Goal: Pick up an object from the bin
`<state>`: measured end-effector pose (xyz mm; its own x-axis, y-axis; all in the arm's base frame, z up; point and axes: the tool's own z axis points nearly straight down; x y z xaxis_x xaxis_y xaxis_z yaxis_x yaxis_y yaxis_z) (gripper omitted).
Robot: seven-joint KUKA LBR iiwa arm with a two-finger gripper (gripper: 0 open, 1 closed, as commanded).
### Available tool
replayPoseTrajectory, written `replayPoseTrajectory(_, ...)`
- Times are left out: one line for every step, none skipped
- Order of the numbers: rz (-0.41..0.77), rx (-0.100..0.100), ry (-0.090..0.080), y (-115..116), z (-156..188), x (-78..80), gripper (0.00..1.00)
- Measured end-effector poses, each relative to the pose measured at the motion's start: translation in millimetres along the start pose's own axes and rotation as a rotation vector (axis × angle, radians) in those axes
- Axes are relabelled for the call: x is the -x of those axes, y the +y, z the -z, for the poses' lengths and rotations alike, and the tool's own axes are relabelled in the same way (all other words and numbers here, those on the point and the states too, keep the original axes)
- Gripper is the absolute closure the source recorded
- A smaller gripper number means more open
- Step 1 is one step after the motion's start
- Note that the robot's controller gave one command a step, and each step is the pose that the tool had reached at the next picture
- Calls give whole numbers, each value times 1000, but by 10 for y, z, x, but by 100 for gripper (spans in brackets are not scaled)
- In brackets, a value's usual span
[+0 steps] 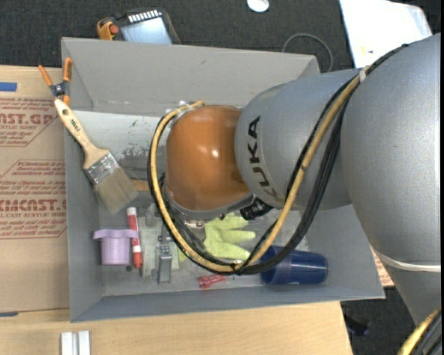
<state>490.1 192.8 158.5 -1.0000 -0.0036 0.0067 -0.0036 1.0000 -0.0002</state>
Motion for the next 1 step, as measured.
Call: replayPoseTrajectory(-3, 2, -6, -12, 45, 18, 0)
